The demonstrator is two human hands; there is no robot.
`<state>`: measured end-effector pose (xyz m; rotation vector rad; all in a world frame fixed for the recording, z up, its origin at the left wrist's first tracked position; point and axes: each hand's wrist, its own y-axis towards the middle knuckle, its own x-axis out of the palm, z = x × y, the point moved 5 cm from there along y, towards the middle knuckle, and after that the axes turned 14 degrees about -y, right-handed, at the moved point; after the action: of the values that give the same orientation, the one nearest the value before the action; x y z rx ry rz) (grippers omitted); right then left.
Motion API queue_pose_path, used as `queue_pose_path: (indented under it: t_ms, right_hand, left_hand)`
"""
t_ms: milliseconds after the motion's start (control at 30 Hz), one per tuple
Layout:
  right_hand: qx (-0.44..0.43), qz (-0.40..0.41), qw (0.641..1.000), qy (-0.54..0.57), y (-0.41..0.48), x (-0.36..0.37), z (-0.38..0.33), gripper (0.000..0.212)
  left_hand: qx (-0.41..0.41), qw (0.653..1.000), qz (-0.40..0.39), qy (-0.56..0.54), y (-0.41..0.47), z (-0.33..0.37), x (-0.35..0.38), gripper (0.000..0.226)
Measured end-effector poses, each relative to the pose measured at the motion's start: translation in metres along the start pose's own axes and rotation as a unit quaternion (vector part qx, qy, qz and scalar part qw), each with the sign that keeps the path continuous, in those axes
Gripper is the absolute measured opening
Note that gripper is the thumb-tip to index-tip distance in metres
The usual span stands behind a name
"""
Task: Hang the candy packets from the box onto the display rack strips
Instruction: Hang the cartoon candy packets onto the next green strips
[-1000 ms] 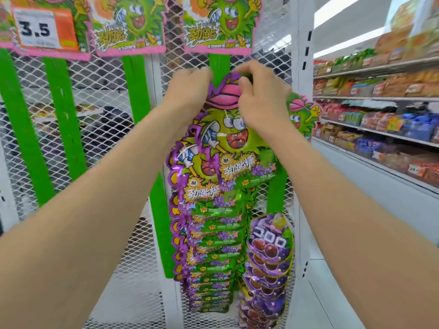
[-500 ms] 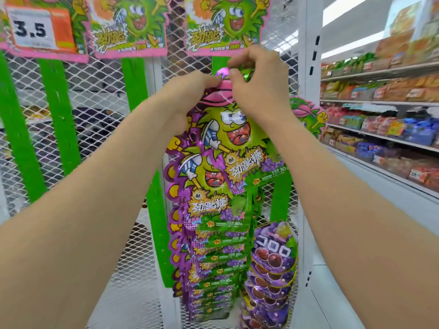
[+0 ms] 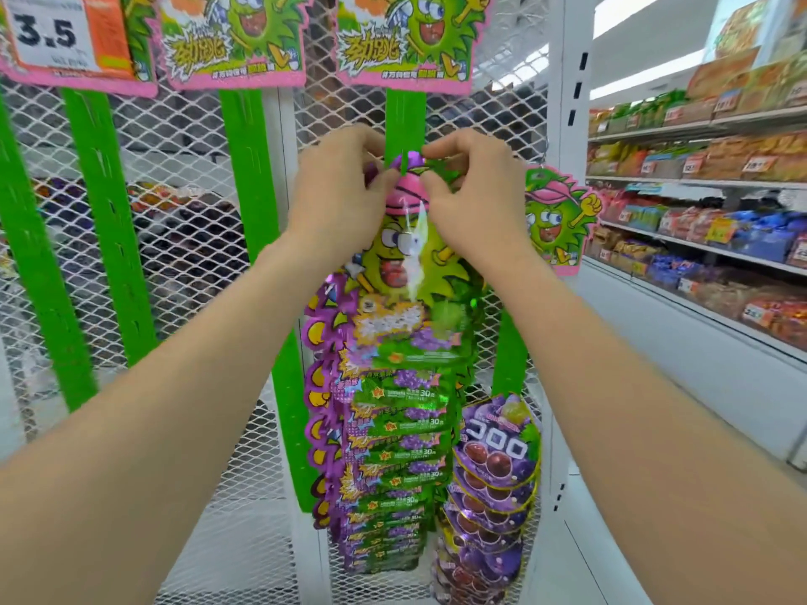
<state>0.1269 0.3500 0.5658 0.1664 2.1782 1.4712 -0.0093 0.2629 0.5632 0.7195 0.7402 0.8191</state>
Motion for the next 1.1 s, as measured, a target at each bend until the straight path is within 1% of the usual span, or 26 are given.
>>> queue_pose_path:
  t_ms: [67, 133, 200, 233, 267, 300, 367, 400, 433, 467, 500, 533, 567, 600, 633, 667, 733, 767, 833, 900, 967, 1000, 1033, 1100]
  right_hand:
    - [-0.009, 0.025, 0.999, -0.028, -0.011, 0.001, 0.007, 0.025]
    - [-0.026, 0.069, 0.995, -0.063, -0.029, -0.006, 0.01, 0.029]
    - [-0.072, 0.099, 0.991, -0.057, -0.062, -0.015, 0.006, 0.025]
    - [-0.089, 0.086, 0.992, -0.035, -0.085, -0.017, 0.005, 0.021]
    - [-0.091, 0.051, 0.994, -0.009, -0.113, -0.017, 0.006, 0.017]
    - [-0.078, -0.002, 0.997, 0.014, -0.145, -0.016, 0.01, 0.015]
    - [-0.03, -0.148, 0.988, 0.032, -0.219, -0.004, 0.023, 0.012]
    - [-0.007, -0.235, 0.972, 0.026, -0.258, 0.004, 0.032, 0.012]
    - [0.008, -0.325, 0.946, 0.008, -0.297, 0.013, 0.042, 0.014]
    - [0.013, -0.413, 0.911, -0.018, -0.338, 0.026, 0.057, 0.015]
    - [0.012, -0.494, 0.868, -0.041, -0.373, 0.036, 0.069, 0.016]
    - [0.003, -0.566, 0.822, -0.062, -0.407, 0.046, 0.08, 0.015]
    - [-0.02, -0.625, 0.776, -0.085, -0.436, 0.052, 0.087, 0.015]
    - [-0.046, -0.666, 0.737, -0.108, -0.459, 0.057, 0.094, 0.014]
    - [-0.063, -0.695, 0.704, -0.133, -0.476, 0.059, 0.1, 0.011]
    - [-0.077, -0.711, 0.682, -0.151, -0.488, 0.06, 0.106, 0.009]
    - [-0.097, -0.738, 0.645, -0.175, -0.506, 0.062, 0.111, 0.009]
    - [-0.107, -0.75, 0.629, -0.174, -0.514, 0.065, 0.111, 0.004]
    - [-0.117, -0.768, 0.608, -0.162, -0.531, 0.074, 0.111, 0.027]
    - [-0.135, -0.787, 0.582, -0.152, -0.546, 0.081, 0.109, 0.035]
    - [-0.143, -0.789, 0.578, -0.15, -0.553, 0.087, 0.107, 0.035]
    - [-0.15, -0.787, 0.579, -0.152, -0.555, 0.089, 0.106, 0.034]
    - [-0.158, -0.784, 0.581, -0.152, -0.556, 0.09, 0.104, 0.033]
    - [-0.166, -0.779, 0.585, -0.154, -0.557, 0.093, 0.102, 0.029]
  left_hand:
    - [0.079, 0.99, 0.019, 0.115, -0.016, -0.003, 0.006, 0.046]
    - [0.134, 0.967, 0.047, 0.209, -0.038, -0.005, 0.009, 0.055]
    - [0.182, 0.954, 0.07, 0.226, -0.068, -0.009, 0.012, 0.048]
    - [0.209, 0.951, 0.074, 0.217, -0.086, -0.012, 0.015, 0.041]
    - [0.234, 0.95, 0.063, 0.195, -0.106, -0.017, 0.019, 0.033]
    - [0.252, 0.954, 0.031, 0.161, -0.13, -0.024, 0.025, 0.027]
    - [0.258, 0.957, -0.09, 0.095, -0.183, -0.047, 0.043, 0.018]
    - [0.243, 0.953, -0.162, 0.077, -0.213, -0.06, 0.053, 0.014]
    - [0.212, 0.945, -0.237, 0.075, -0.244, -0.076, 0.065, 0.01]
    - [0.158, 0.929, -0.322, 0.091, -0.277, -0.096, 0.078, 0.009]
    - [0.088, 0.897, -0.416, 0.122, -0.312, -0.118, 0.091, 0.012]
    - [0.013, 0.845, -0.512, 0.153, -0.347, -0.14, 0.102, 0.017]
    - [-0.053, 0.786, -0.593, 0.166, -0.384, -0.159, 0.111, 0.022]
    - [-0.105, 0.734, -0.65, 0.163, -0.417, -0.175, 0.117, 0.026]
    - [-0.147, 0.698, -0.685, 0.151, -0.447, -0.188, 0.122, 0.03]
    - [-0.181, 0.675, -0.701, 0.143, -0.472, -0.199, 0.126, 0.034]
    - [-0.232, 0.655, -0.707, 0.13, -0.518, -0.219, 0.132, 0.041]
    - [-0.263, 0.643, -0.706, 0.137, -0.542, -0.231, 0.134, 0.042]
    - [-0.328, 0.611, -0.694, 0.194, -0.587, -0.256, 0.129, 0.051]
    - [-0.393, 0.588, -0.653, 0.272, -0.626, -0.285, 0.116, 0.074]
    - [-0.441, 0.589, -0.606, 0.301, -0.653, -0.302, 0.105, 0.094]
    - [-0.455, 0.598, -0.592, 0.293, -0.66, -0.304, 0.103, 0.096]
    - [-0.454, 0.616, -0.579, 0.282, -0.661, -0.3, 0.103, 0.094]
    - [-0.418, 0.658, -0.561, 0.277, -0.654, -0.293, 0.105, 0.076]
